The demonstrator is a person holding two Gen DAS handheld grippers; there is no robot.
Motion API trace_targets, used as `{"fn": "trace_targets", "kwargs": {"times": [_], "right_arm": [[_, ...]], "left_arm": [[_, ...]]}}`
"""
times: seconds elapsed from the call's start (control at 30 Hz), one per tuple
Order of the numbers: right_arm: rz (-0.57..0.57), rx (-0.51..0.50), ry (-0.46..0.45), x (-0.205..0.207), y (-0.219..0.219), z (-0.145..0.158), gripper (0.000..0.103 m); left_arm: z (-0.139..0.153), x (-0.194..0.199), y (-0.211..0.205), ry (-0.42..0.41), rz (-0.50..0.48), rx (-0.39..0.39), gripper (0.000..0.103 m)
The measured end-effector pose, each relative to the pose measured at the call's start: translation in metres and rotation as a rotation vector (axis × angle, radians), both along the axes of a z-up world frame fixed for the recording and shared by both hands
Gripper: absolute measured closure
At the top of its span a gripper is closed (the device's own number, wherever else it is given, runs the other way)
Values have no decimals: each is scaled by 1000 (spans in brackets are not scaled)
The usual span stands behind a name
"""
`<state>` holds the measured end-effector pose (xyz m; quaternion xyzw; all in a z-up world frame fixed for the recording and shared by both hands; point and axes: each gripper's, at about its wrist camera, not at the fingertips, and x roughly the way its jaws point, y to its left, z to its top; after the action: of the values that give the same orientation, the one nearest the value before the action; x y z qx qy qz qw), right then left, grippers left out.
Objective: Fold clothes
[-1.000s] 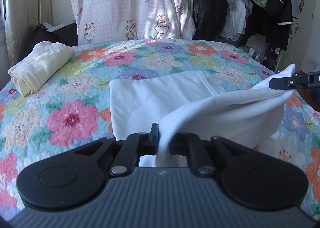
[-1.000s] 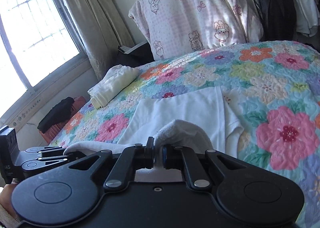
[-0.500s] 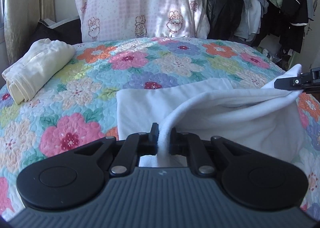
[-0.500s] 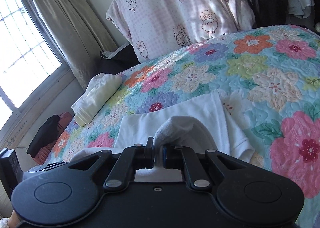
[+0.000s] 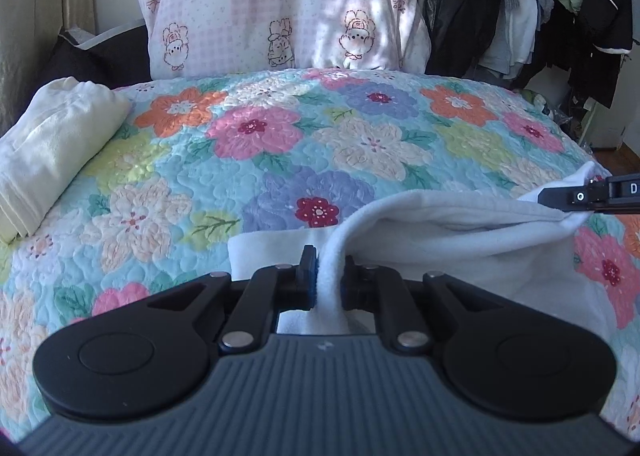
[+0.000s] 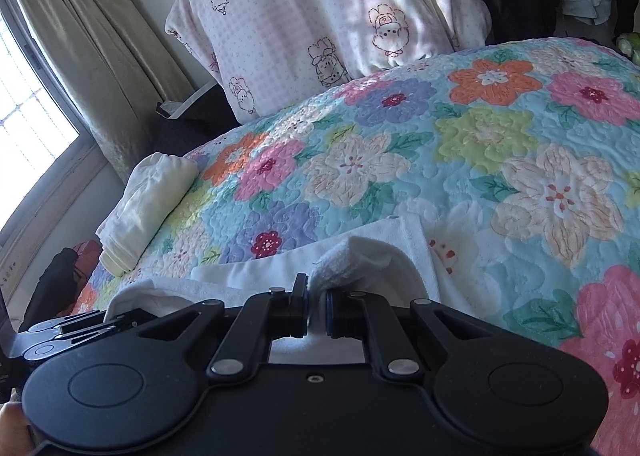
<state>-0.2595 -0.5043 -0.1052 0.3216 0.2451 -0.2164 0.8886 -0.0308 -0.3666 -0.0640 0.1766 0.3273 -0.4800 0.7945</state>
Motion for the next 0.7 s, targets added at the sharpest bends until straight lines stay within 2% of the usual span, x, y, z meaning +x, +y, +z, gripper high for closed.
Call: {"fn": "trace_targets", "kwargs": {"times": [0.03, 0.1, 0.23, 0.3, 0.37, 0.53, 0.57, 0.6, 0.63, 0.7], "right_arm": [[-12, -24, 0, 5, -4, 3, 93], [-14, -79, 28, 17, -10, 3, 93], [-11, -32, 90, 35, -28, -23, 92], [-17, -10, 89, 37, -35, -36, 92], [-17, 2, 87, 39, -40, -46, 92], [29, -8, 81, 45, -46, -49, 91], [37, -5, 81, 46, -47, -49, 90], [45, -1, 81, 47, -49, -49, 89], [50, 7, 76, 48, -52, -50, 89], [58, 29, 63, 48, -56, -52, 88]], "left_arm": [[0, 7, -9, -13, -12, 39, 76], [-6, 19, -24, -59, -23, 122, 63], [-20, 28, -20, -124, -63, 136, 63], [-25, 35, -9, -96, -55, 85, 63], [-32, 44, 1, -36, -35, 25, 63], [-53, 63, 18, 101, 14, -78, 62], [-58, 66, 19, 126, 21, -87, 62], [-62, 69, 19, 156, 24, -82, 71], [-64, 70, 17, 189, 25, -65, 94], [-64, 69, 12, 204, 44, -48, 97]]}}
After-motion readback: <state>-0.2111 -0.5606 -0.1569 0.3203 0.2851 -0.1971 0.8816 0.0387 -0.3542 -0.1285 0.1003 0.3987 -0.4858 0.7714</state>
